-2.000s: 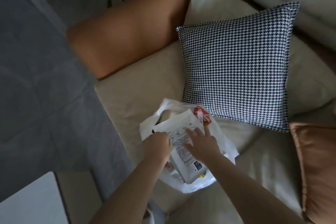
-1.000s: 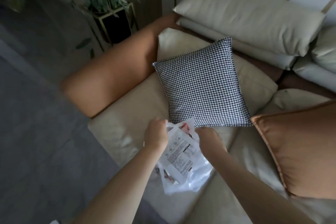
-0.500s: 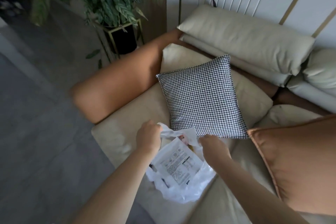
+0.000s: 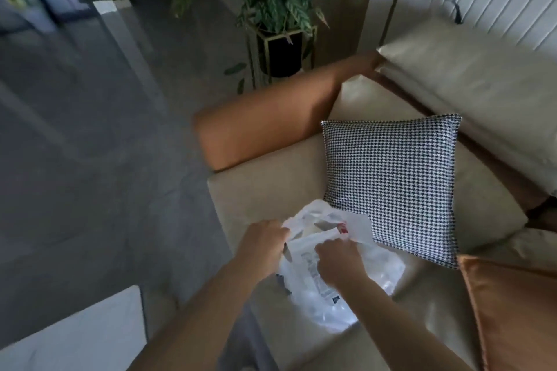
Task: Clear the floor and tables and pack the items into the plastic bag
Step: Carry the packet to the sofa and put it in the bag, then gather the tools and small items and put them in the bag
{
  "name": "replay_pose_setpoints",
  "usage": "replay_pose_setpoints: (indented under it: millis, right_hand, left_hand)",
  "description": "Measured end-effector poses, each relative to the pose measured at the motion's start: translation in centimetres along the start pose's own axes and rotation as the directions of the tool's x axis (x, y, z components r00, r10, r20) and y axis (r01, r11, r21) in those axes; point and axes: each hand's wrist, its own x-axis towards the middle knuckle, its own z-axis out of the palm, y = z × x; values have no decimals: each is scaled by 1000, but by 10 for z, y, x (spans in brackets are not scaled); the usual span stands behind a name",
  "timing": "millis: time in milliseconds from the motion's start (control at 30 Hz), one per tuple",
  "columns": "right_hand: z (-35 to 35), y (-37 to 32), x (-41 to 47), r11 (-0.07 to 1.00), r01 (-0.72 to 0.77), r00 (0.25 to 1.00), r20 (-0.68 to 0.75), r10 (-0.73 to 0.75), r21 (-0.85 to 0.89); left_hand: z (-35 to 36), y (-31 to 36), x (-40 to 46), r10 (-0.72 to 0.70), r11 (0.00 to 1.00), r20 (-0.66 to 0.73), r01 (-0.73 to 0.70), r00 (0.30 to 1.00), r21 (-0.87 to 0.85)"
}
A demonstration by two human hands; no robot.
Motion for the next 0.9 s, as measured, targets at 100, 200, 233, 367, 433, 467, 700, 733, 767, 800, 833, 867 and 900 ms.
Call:
replay_pose_setpoints:
  millis: [100, 200, 233, 367, 433, 467, 700, 733, 767, 800, 833, 867, 900]
  right_hand:
    - [-2, -31, -7, 994, 102, 995, -3, -102, 42]
    - [11, -59, -12, 980, 196, 967, 164, -197, 24]
    - [15, -67, -13, 974, 227, 959, 170, -225, 12]
    - [31, -98, -25, 953, 300, 912, 280, -299, 42]
    - [38, -115, -30, 941, 339, 894, 306, -328, 21]
    - [39, -123, -33, 933, 361, 886, 314, -341, -6]
    - [58, -211, -52, 848, 531, 828, 209, -521, 12]
    - [63, -227, -57, 831, 557, 805, 244, -541, 3]
    - [66, -242, -64, 811, 585, 778, 287, -559, -7]
    - [71, -256, -70, 796, 605, 753, 332, -568, -10]
    - [76, -271, -76, 786, 618, 735, 355, -578, 0]
    - [80, -286, -81, 771, 637, 722, 351, -596, 1]
    - [86, -301, -89, 759, 651, 710, 354, -608, -2]
  left_hand:
    - [6, -5, -31, -108, 994, 127, 103, 986, 45]
    - [20, -10, -65, -255, 967, 177, 256, 950, 21]
    - [26, -12, -77, -286, 957, 187, 291, 940, 4]
    - [57, -25, -120, -386, 906, 282, 419, 878, -65]
    - [71, -30, -143, -428, 868, 326, 484, 843, -112]
    - [78, -33, -155, -443, 847, 338, 511, 830, -144]
    - [109, -61, -237, -602, 668, 392, 708, 695, -229]
    - [113, -66, -251, -625, 639, 398, 733, 672, -234]
    - [117, -71, -266, -646, 610, 402, 756, 649, -239]
    - [121, -76, -281, -662, 584, 410, 775, 627, -243]
    - [125, -81, -297, -675, 558, 421, 793, 605, -245]
    - [130, -86, -314, -690, 528, 433, 812, 581, -247]
    - [134, -91, -331, -705, 497, 443, 832, 554, -248]
